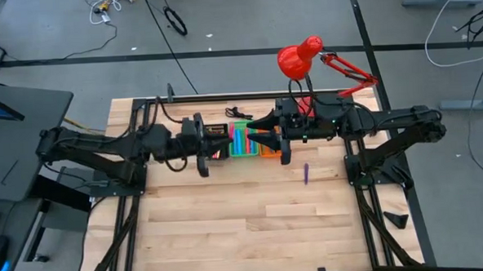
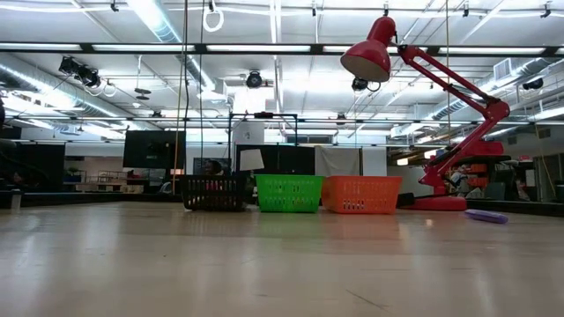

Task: Pick & Place Markers
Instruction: Put the small pink pen into the orange bin

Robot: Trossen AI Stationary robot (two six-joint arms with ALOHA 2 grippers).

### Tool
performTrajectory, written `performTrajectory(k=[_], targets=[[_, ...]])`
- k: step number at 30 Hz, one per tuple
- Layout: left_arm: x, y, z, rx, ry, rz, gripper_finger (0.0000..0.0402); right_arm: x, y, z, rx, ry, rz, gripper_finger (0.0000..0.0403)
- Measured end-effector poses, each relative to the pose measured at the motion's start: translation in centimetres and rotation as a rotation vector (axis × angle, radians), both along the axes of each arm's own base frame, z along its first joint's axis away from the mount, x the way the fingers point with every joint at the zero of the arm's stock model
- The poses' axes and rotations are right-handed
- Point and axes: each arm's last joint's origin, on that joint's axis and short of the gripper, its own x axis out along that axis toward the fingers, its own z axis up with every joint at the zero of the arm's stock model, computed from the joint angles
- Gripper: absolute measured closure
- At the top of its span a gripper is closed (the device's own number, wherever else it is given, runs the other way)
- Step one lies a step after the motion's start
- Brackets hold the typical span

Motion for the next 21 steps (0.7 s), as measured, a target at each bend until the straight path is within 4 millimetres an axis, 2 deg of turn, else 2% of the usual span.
performTrajectory(k=[11, 21], targets=[[1.9, -0.3, 1.8, -0.01, -0.041, -0.031, 0.0373, 0.0, 0.1, 0.2, -0.021, -0.022, 0.004, 0.0234], [4.2, 0.0, 2.5, 0.0, -0.03, -0.026, 0.0373, 0.0, 0.1, 0.1, -0.024, -0.01, 0.004, 0.0234]])
